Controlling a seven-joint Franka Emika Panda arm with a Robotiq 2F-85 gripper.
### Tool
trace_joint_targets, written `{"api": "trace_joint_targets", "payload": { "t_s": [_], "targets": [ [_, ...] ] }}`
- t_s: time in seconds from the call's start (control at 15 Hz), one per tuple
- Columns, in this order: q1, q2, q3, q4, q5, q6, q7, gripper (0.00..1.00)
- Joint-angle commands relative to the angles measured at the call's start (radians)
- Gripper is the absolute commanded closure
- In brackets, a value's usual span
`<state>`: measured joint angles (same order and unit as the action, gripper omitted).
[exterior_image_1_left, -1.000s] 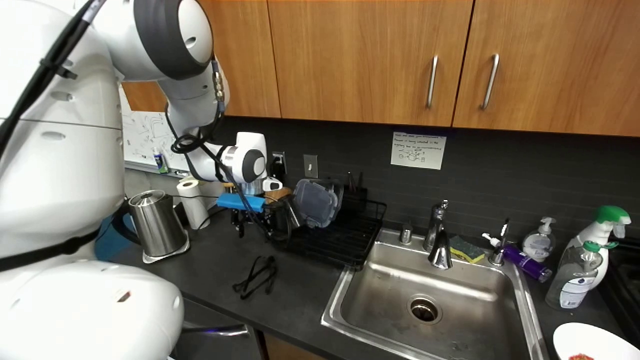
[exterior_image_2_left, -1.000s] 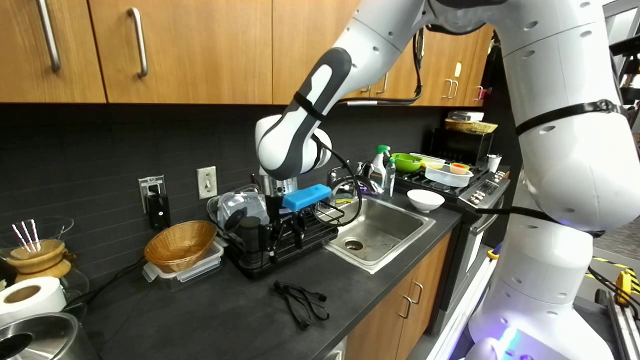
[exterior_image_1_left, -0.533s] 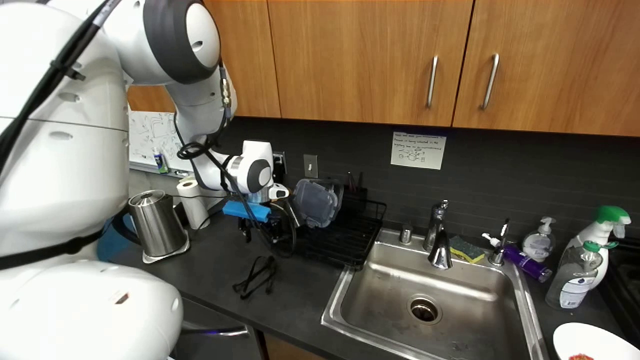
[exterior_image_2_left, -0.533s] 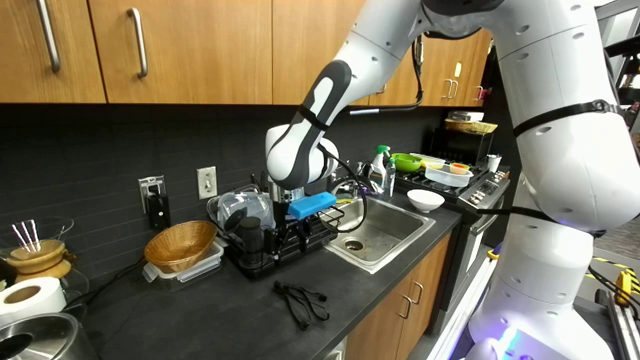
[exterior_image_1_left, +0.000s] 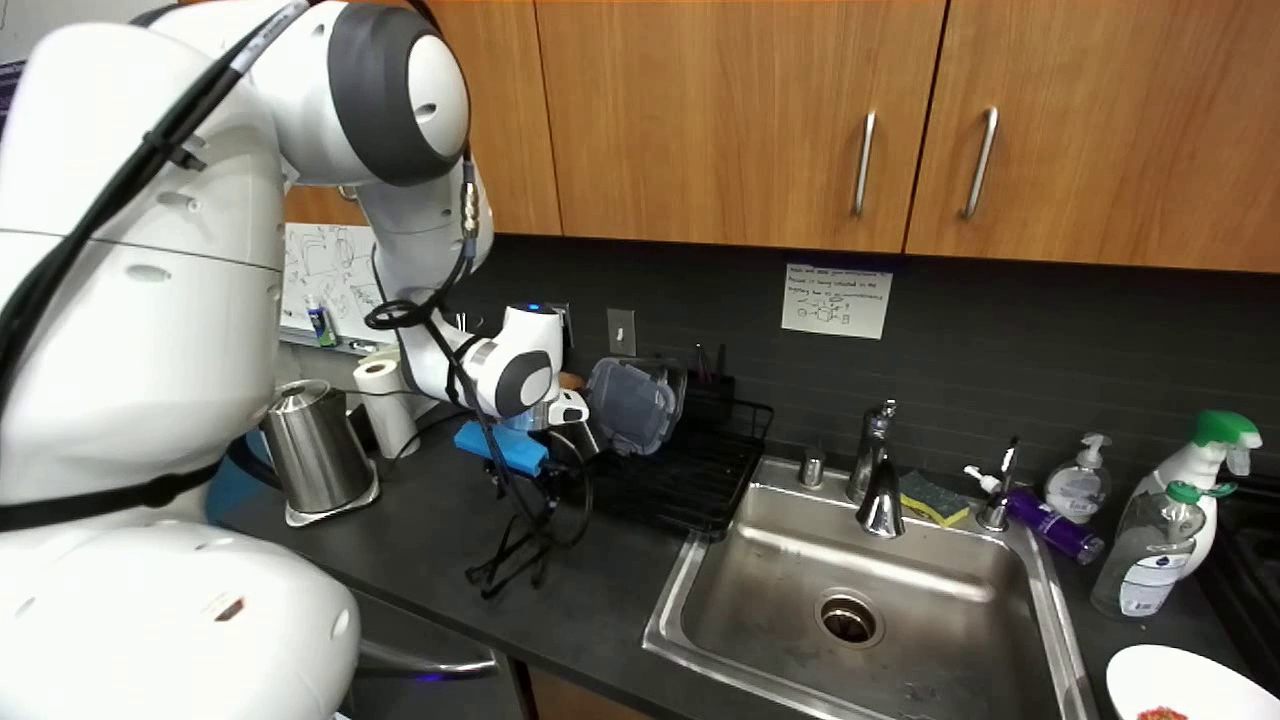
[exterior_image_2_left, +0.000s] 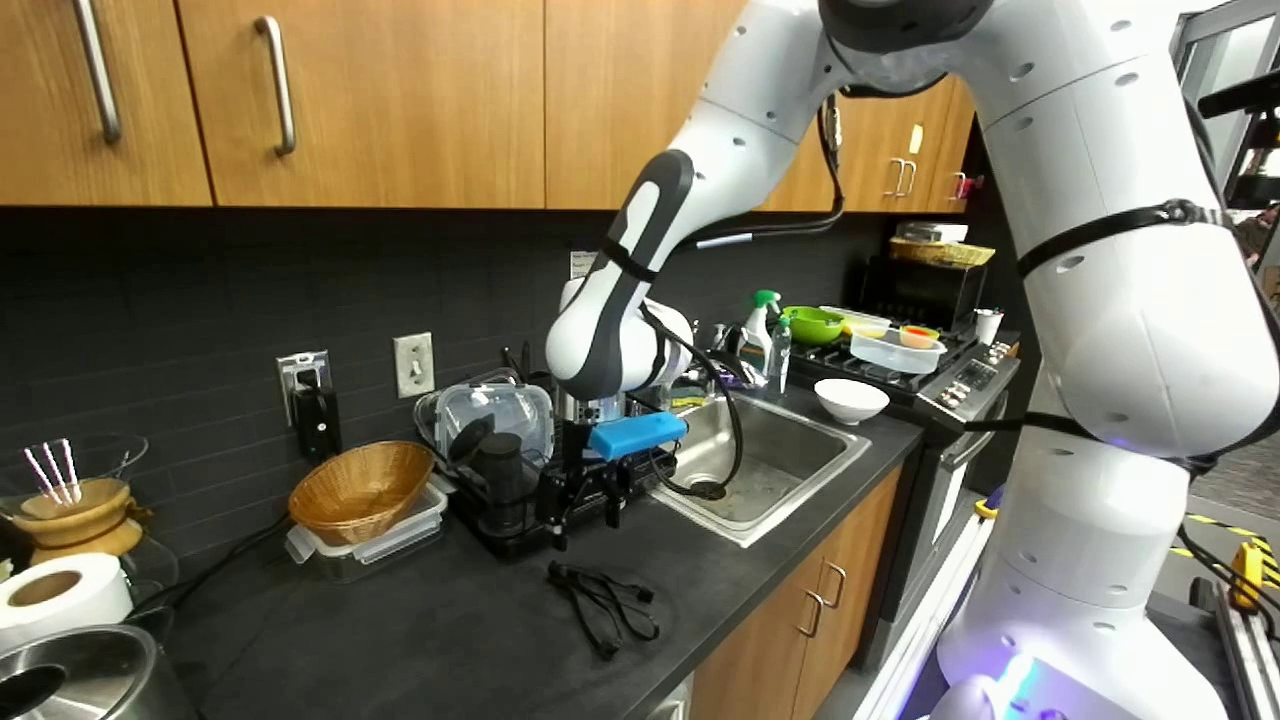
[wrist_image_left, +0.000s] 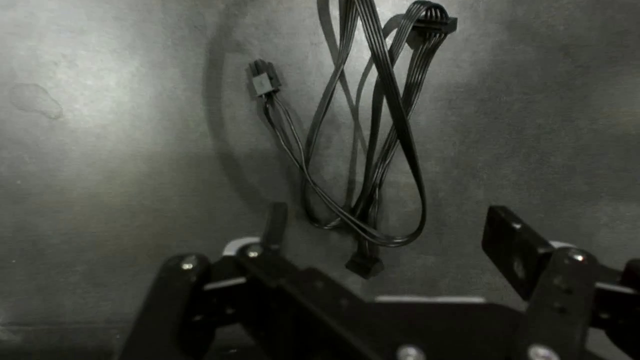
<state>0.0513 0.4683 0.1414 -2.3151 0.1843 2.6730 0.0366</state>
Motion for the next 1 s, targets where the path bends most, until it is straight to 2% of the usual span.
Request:
{"api": "trace_joint_targets", "payload": {
  "t_s": [0.0,0.27,0.53,0.73,0.93],
  "targets": [
    [-0.084,0.004,0.068,-0.043,0.091,0.075,-0.114,0.00],
    [-0.160,-0.010,0.111,-0.104,0.158,0.121,-0.183,0.00],
    [-0.219,-0.029,0.132,-0.141,0.187,0.119,-0.218,0.00],
    [-0.235,-0.028,0.127,-0.133,0.173,0.088,-0.227,0.00],
    [-0.205,-0.041,0.096,-0.106,0.126,0.043,-0.214,0.00]
  ]
}}
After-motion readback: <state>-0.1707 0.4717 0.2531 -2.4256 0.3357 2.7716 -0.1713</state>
